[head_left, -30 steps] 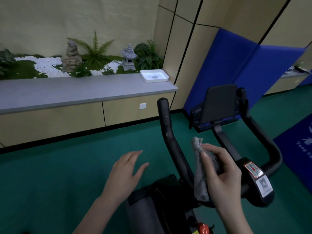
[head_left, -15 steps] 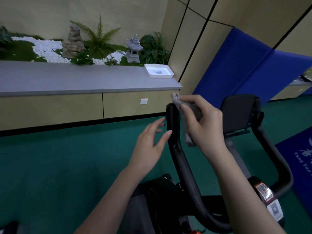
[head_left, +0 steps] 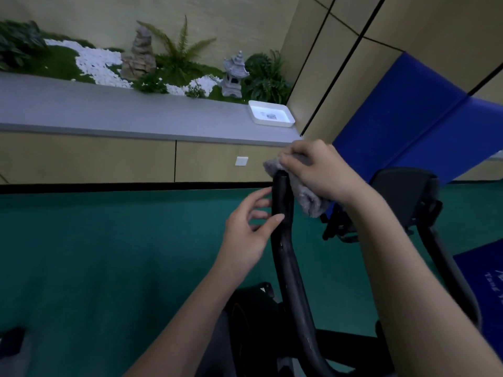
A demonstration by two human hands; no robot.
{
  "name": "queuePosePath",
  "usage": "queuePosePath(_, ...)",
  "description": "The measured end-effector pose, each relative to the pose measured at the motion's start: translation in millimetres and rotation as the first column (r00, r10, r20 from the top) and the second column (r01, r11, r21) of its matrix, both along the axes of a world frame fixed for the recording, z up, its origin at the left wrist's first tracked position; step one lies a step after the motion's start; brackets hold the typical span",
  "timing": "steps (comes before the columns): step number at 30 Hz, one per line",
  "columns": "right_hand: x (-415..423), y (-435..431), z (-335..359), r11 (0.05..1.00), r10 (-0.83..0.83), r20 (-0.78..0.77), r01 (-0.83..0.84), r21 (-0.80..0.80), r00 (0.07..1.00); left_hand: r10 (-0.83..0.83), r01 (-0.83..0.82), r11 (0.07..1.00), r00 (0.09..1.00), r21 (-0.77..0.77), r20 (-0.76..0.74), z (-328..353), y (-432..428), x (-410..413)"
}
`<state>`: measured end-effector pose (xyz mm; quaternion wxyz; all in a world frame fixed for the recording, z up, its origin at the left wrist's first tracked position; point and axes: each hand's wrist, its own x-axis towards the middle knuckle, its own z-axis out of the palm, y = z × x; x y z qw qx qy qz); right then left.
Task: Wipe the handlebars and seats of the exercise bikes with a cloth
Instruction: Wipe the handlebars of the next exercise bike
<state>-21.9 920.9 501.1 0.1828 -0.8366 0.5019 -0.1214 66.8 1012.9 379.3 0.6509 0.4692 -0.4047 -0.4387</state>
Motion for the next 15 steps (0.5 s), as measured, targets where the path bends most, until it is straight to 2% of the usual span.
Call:
queuePosePath(3,-3,23,-14,0.977,-0.071,0.184,0.106,-0.188,0.98,-0.005,0.005,1.0,1.0,-0.011,-0.031,3,0,0)
queuePosePath(6,1,32,-25,0.95,-0.145,0.307,0.22,-0.224,0.941,-0.012,0.011,1.0,0.999,-0.016,-0.041,5,0,0)
queuePosePath(10,-4,40,-42,0.935,-0.275,0.253,0.319,-0.155,0.928,-0.015,0.014,0.999,0.999,-0.032,-0.029,4,2,1)
queuePosePath(15,-6,59,-56,0.934,-0.312,0.219,0.34,-0.108,0.925,-0.028,0.028,1.0,0.999,-0.015,-0.033,2,1,3)
